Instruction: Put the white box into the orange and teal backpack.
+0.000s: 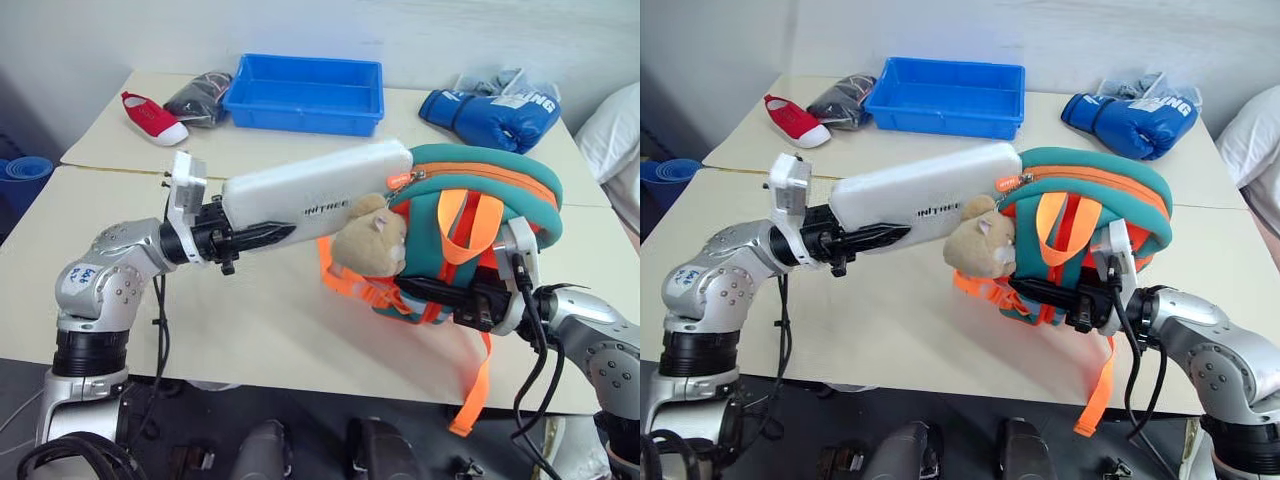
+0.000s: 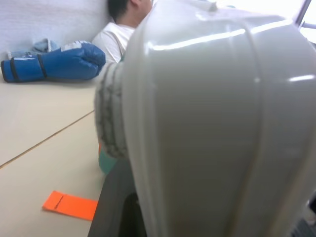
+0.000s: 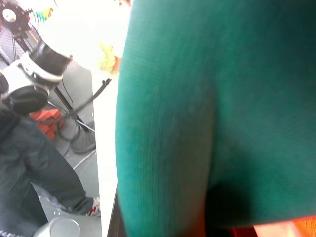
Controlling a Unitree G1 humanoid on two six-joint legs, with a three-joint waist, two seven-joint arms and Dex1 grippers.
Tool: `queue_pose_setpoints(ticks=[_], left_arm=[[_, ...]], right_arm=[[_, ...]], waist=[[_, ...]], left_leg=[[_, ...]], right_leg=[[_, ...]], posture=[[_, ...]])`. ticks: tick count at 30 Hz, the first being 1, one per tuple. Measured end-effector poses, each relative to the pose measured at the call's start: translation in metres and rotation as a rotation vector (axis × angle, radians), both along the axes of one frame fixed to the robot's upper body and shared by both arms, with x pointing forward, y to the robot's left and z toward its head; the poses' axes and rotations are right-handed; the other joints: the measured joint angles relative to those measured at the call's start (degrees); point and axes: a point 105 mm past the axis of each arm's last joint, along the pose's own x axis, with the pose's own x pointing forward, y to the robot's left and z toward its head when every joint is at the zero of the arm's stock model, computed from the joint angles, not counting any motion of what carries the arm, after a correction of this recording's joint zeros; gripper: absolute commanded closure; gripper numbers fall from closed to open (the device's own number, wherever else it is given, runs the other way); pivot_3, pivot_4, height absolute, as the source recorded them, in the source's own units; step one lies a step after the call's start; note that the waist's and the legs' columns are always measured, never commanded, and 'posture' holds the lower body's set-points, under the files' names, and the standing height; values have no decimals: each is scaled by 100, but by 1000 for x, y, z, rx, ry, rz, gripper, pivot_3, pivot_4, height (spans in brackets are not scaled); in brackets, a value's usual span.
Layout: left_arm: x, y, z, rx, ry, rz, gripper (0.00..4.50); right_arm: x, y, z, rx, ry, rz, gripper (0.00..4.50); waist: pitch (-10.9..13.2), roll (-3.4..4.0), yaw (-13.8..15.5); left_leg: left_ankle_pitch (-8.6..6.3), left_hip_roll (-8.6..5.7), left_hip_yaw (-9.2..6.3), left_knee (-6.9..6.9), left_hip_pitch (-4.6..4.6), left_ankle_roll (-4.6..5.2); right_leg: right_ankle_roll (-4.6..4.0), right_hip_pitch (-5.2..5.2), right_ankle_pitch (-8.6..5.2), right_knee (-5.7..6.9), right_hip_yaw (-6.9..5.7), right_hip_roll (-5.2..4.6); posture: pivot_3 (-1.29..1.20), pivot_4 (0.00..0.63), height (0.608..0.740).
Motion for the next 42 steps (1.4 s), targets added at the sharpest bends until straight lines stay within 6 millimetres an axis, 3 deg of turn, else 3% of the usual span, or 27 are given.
queue_pose_setpoints(ticks=[5, 8, 11, 16, 22, 25, 28, 31, 36, 39, 42], left_arm=[[14, 3, 0, 154, -109, -37, 3197], [23, -9, 0, 238, -149, -88, 3197], [30, -36, 2, 278, -183, -153, 3197], [37, -102, 4, 361, -227, -264, 3197], [35, -172, -10, 342, -235, -320, 3197], [30, -185, -13, 313, -259, -349, 2273], [32, -181, -8, 251, -232, -336, 1392], [40, -161, 3, 161, -202, -295, 613], [45, -87, 23, 101, -192, -310, 613], [43, -54, 23, 119, -138, -309, 613], [43, -33, 16, 138, -126, -257, 613]], right_arm=[[-1, -2, -2, -6, 7, -3, 4457], [-4, -6, -7, -18, 30, -7, 4457], [-6, -13, -8, -37, 39, -22, 4457], [-10, -14, -11, -38, 64, -16, 4457], [-14, -9, -8, -44, 50, 5, 4457], [-14, -9, -9, -45, 48, -1, 4500], [-13, -8, -9, -41, 44, -14, 4500], [-13, -6, -7, -33, 26, -21, 4500], [-11, -5, -6, -23, 9, -51, 4500], [-8, -6, -6, -27, -6, -72, 4500], [-6, -7, -6, -32, -12, -84, 4500]], waist=[[0, 0, -14], [0, 0, 1], [0, 0, 110], [0, -1, 170], [0, -1, 127], [0, 0, 116], [1, 1, 113], [2, 2, 78], [3, 4, -24], [4, 6, -18], [4, 6, -5]], left_leg=[[-3, 0, 4, 4, 1, 6], [-2, 0, 4, 6, 0, 8], [-8, -4, 3, 25, -7, 23], [-31, -9, -9, 90, -57, 63], [-43, -14, -3, 103, -87, 92], [-41, -9, -2, 100, -88, 89], [-33, -8, -2, 101, -86, 80], [-30, -7, -2, 102, -85, 79], [-23, -3, -3, 96, -83, 67], [-24, -8, -2, 99, -85, 69], [-25, -12, -3, 100, -85, 74]], right_leg=[[1, 1, 1, 3, 3, -1], [2, 2, 1, 3, 1, 1], [11, 5, 6, 1, -1, 1], [41, 2, 22, -9, -20, 5], [72, -9, 40, -17, -38, -11], [72, -15, 39, -16, -46, -8], [70, -21, 39, -19, -51, -8], [70, -24, 39, -14, -48, -9], [66, -25, 37, -3, -56, -4], [66, -23, 37, -2, -58, -1], [68, -18, 38, -2, -54, -10]], posture=[[0, 150, 740], [0, 150, 740], [0, 150, 740], [0, 150, 740], [0, 150, 740], [0, 150, 740], [0, 150, 740], [0, 150, 740], [0, 150, 740], [0, 150, 740], [0, 150, 740]])
